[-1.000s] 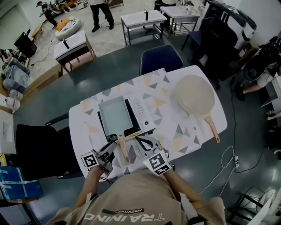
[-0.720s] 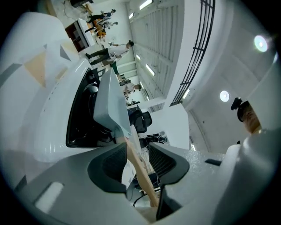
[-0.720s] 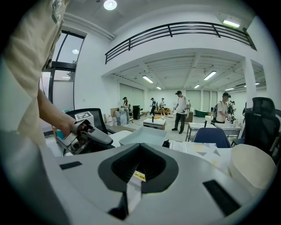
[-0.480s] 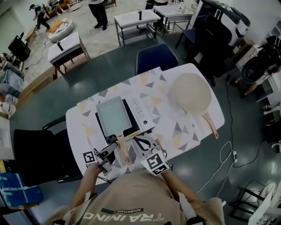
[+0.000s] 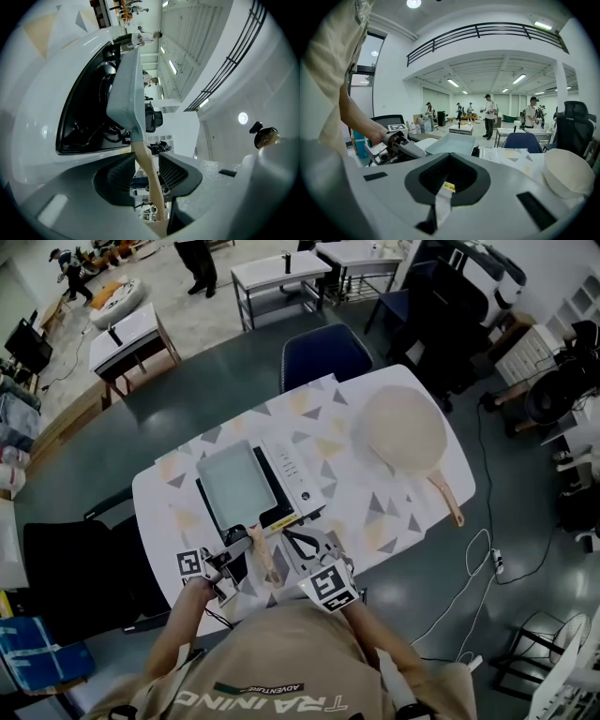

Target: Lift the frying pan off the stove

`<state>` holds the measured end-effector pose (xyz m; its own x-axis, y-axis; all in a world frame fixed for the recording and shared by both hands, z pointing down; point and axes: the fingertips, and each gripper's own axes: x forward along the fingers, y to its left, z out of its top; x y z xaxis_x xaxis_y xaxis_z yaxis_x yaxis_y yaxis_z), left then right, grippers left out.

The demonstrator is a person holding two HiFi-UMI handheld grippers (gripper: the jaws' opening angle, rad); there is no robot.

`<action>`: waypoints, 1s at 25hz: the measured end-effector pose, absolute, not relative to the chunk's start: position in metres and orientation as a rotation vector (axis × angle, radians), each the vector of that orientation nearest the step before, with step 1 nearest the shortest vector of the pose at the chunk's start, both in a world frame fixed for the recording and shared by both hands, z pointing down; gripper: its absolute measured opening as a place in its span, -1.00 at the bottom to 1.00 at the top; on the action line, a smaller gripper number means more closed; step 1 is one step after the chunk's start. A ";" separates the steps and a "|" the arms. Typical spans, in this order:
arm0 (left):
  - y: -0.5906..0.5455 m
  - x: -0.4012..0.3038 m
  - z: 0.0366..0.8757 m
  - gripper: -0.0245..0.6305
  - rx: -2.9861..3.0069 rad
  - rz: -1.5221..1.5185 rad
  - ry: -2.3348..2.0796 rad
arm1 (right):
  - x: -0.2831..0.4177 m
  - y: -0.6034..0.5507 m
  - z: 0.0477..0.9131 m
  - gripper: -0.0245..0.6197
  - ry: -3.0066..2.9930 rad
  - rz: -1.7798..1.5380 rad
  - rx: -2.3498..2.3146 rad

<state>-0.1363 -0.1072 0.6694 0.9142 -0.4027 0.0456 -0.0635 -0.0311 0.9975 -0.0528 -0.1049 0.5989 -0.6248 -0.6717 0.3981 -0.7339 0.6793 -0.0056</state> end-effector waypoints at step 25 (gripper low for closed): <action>-0.129 -0.091 0.681 -0.45 1.398 -0.338 -0.279 | -0.052 -0.125 0.612 -0.91 -2.524 0.286 1.069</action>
